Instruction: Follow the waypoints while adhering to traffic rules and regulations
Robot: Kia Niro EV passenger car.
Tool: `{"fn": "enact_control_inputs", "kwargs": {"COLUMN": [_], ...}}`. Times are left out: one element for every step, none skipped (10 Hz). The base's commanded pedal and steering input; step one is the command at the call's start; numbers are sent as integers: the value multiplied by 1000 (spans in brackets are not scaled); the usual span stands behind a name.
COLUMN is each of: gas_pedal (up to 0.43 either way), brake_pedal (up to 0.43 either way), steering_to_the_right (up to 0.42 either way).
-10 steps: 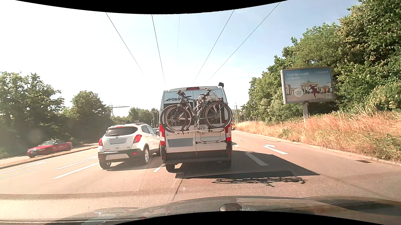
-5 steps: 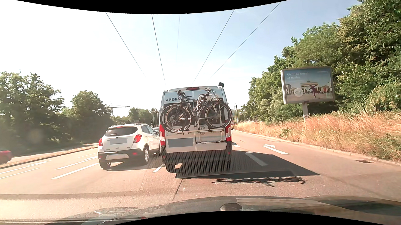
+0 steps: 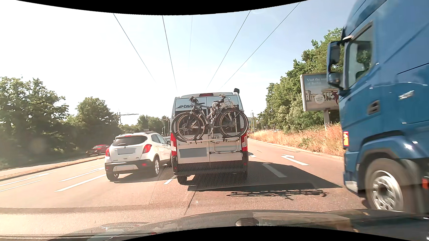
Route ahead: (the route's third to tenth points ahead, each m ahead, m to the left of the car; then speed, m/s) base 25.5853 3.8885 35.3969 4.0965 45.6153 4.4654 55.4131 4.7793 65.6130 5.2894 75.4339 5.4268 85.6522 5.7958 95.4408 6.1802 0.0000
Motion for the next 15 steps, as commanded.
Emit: {"fn": "enact_control_inputs", "kwargs": {"gas_pedal": [0,0,0,0,0,0,0,0,0,0,0,0,0,0,0], "brake_pedal": [250,256,256,256,256,256,256,256,250,256,250,256,256,256,256], "steering_to_the_right": [0,0,0,0,0,0,0,0,0,0,0,0,0,0,-1]}}
